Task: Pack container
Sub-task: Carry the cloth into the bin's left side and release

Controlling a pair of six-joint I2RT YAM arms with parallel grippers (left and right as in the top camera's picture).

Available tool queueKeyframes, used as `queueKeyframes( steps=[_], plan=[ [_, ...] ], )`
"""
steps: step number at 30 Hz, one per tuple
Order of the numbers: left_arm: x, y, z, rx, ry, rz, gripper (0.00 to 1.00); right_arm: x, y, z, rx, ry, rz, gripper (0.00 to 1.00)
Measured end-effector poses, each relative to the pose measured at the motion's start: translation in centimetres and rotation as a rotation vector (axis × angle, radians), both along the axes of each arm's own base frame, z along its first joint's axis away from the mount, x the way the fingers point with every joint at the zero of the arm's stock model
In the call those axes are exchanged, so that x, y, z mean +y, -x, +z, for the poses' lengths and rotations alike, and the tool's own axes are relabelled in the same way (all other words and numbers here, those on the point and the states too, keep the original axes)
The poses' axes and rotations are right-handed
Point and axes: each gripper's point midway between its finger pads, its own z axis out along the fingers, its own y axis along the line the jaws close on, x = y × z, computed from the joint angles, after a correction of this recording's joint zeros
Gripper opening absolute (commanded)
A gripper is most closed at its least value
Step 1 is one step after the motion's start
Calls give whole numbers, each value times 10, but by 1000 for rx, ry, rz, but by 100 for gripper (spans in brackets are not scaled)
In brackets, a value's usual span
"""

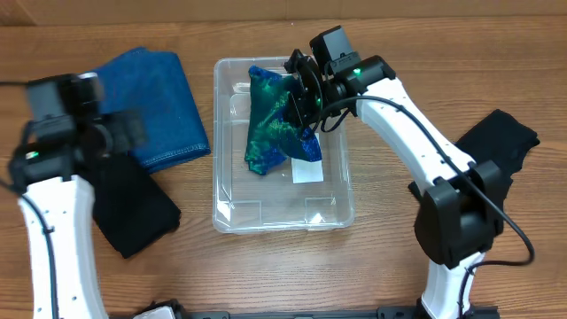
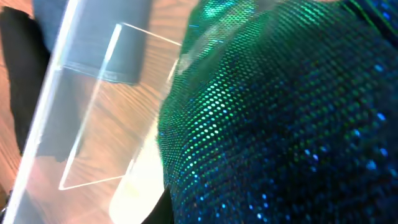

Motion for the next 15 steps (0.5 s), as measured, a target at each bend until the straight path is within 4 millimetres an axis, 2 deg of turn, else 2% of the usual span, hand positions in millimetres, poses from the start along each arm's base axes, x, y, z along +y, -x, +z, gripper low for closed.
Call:
queueKeyframes(
  steps=[1,4,10,15],
  plan=[
    [13,4,0,-2,4,48,100,1,-1,-2,4,-1,-1,4],
    [31,11,0,-4,8,112,100,7,-4,-2,-3,-35,8,4],
    [31,11,0,-7,16,125,100,14,1,3,17,-83,31,4],
    [31,11,0,-6,16,125,100,12,11,-13,85,-63,50,4]
  ],
)
